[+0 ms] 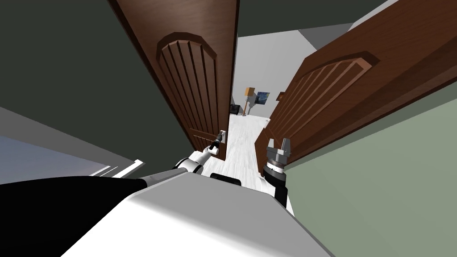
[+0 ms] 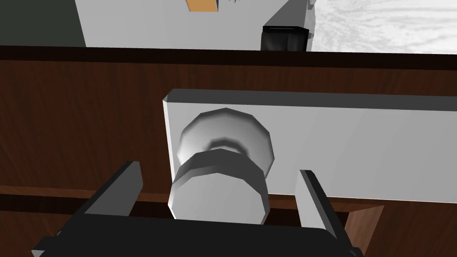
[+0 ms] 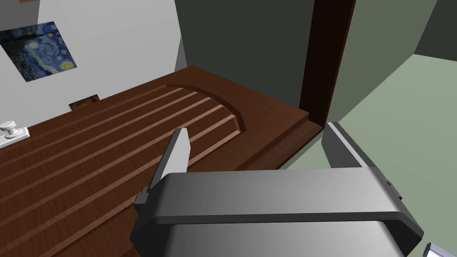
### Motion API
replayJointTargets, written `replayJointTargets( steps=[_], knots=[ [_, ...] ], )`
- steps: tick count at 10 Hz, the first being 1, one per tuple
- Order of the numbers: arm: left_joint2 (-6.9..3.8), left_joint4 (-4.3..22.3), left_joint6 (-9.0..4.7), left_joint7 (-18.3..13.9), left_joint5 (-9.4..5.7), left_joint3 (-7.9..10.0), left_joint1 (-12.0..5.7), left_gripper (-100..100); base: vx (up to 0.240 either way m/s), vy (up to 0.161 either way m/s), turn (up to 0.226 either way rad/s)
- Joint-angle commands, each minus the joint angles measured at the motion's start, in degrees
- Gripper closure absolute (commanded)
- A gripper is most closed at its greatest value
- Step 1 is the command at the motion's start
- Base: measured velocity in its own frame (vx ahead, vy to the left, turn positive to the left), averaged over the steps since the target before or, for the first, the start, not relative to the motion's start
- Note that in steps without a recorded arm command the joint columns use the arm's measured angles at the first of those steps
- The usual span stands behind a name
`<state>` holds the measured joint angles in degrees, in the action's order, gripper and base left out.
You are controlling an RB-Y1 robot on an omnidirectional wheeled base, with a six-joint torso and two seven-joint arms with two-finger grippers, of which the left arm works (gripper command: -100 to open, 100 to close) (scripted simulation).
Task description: Push the door open
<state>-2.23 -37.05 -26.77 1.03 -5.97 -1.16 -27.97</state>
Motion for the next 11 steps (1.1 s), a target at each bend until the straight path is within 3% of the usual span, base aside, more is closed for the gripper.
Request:
replayJointTargets(
  steps=[1,2,7,8,11],
  knots=[
    [0.00,0.00,0.00,0.00,0.00,0.00,0.00,-100,0.084,-0.006,-0.001],
    [0.00,0.00,0.00,0.00,0.00,0.00,0.00,100,-0.008,-0.001,0.005],
    [0.00,0.00,0.00,0.00,0.00,0.00,0.00,100,-0.011,0.001,-0.004],
    [-0.61,0.02,-0.01,0.23,-0.20,0.71,-0.10,100,0.096,-0.066,0.015],
    [-0.99,0.08,-0.03,0.39,-0.36,1.24,-0.06,100,0.127,-0.057,0.032]
  ],
)
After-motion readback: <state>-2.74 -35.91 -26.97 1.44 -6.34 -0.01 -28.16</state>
